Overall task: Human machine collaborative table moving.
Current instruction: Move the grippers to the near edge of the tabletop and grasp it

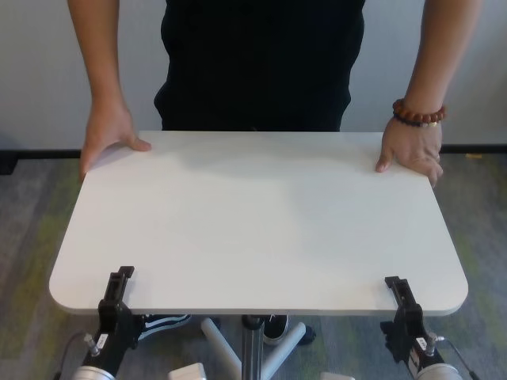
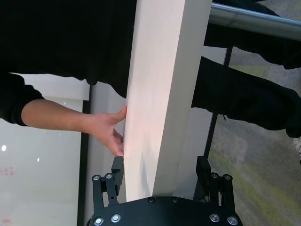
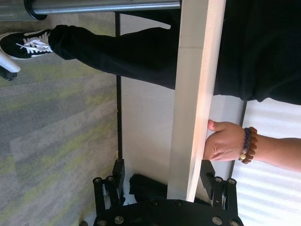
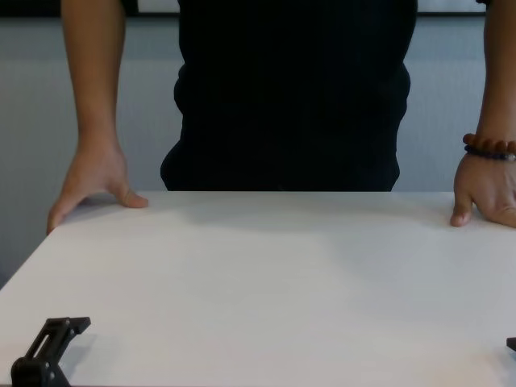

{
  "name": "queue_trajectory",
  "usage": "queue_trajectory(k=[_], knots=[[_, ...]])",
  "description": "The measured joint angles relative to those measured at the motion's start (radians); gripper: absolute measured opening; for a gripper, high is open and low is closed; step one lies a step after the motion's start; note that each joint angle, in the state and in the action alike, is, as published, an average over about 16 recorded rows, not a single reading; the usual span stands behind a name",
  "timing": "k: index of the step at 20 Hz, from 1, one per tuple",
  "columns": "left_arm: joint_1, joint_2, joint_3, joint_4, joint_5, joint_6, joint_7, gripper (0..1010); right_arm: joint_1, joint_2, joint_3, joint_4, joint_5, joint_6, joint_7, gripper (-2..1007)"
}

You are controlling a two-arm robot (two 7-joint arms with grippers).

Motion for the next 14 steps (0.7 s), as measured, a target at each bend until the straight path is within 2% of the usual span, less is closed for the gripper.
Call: queue_trajectory(k=[14], knots=[[0.0, 0.0, 0.0, 0.0, 0.0, 0.0, 0.0, 1000, 0.004, -0.03, 0.029, 0.035, -0.03, -0.025, -0.026, 1005]])
